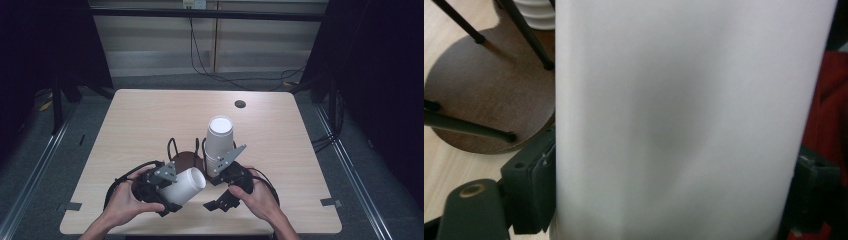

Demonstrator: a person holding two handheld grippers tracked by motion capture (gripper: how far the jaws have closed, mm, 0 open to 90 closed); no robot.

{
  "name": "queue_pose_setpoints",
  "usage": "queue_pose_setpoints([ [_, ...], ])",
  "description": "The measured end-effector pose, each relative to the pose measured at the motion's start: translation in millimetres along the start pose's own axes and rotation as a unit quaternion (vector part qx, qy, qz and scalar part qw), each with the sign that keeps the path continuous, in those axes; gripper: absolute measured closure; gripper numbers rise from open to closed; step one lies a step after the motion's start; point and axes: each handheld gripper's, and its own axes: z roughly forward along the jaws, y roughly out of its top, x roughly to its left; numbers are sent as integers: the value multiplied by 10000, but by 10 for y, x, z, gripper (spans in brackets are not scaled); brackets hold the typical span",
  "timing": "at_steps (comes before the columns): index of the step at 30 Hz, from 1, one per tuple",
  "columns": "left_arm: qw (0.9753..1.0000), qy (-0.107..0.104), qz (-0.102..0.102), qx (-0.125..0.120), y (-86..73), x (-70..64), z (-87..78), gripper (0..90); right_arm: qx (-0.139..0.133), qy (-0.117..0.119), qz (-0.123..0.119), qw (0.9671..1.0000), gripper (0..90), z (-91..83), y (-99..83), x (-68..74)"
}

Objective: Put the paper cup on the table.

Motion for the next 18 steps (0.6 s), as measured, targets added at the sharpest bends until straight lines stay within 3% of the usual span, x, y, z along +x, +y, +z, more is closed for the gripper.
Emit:
queue_pose_setpoints([
  [11, 9989, -135, 263, 373, 52, -118, 100, 153, 324, 327, 117, 9989, 198, 64, -8, -41],
  [15, 9976, -219, 328, 563, 77, -161, 190, 152, 483, 172, 278, 9983, 158, 69, 5, -28],
  [18, 9972, -226, 344, 624, 82, -171, 214, 152, 614, 204, 186, 9977, 148, 82, 9, -2],
])
